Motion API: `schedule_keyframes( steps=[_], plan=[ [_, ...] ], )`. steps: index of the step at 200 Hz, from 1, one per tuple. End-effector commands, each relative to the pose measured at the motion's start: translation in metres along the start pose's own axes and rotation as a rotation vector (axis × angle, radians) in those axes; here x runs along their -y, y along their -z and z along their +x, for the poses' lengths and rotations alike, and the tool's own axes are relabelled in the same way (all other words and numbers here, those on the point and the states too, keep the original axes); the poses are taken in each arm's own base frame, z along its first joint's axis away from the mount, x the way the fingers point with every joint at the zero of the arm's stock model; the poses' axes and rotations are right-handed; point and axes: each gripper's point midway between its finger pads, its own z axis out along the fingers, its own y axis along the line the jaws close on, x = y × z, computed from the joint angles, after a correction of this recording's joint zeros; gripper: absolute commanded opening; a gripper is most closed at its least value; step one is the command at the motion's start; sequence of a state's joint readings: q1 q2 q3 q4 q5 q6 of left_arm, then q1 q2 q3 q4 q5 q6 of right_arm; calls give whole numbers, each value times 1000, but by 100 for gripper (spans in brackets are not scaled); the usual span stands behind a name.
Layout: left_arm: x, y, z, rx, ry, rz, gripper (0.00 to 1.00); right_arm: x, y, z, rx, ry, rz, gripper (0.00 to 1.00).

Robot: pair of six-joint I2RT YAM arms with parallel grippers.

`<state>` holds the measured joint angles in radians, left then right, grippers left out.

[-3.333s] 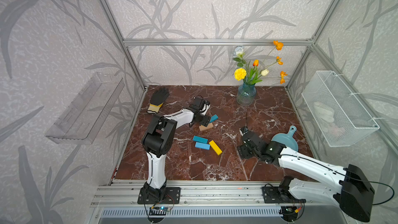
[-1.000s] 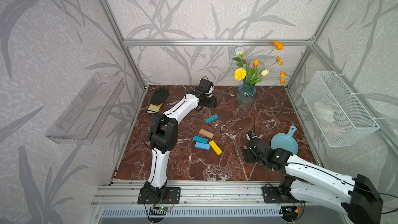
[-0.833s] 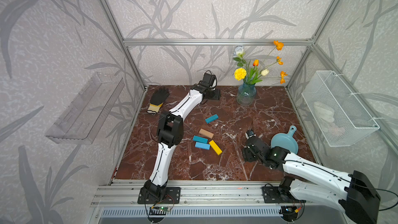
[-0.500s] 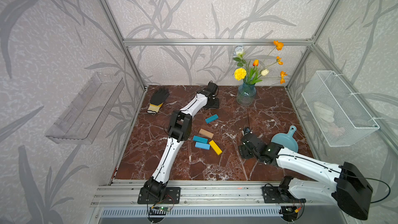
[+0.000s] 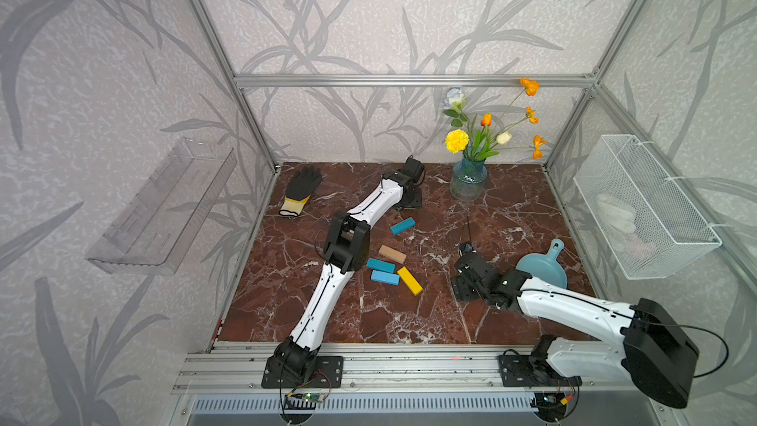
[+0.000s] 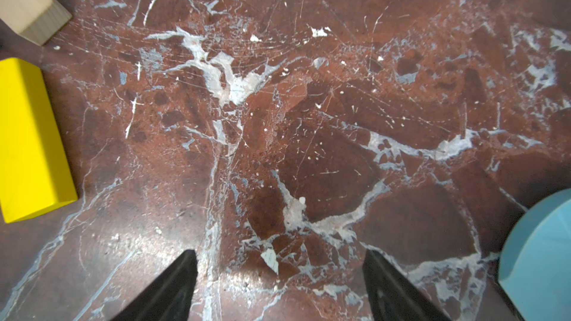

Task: Assemble a giraffe with building blocks
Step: Place the building block at the center of the board.

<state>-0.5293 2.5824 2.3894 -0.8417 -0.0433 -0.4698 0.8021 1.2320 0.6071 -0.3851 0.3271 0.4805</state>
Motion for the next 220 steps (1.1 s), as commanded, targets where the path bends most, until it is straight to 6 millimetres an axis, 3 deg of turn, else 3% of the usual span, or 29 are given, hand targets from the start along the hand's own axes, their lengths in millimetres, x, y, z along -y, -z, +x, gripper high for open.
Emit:
schedule_keyframes(
  steps=[1,38,85,220],
  plan=[
    [-10,13,5,-2,8,-97,40,-4,2,-11,23,-18,-18,85],
    [-15,6,12,-13,32,-129,40,-4,5,-11,24,-19,-27,85],
    [-13,3,6,14,41,-122,40,2,11,-6,25,-23,-23,85],
    [16,-14,16,-44,55,19,47,6,13,1,23,-50,-24,85]
  ],
)
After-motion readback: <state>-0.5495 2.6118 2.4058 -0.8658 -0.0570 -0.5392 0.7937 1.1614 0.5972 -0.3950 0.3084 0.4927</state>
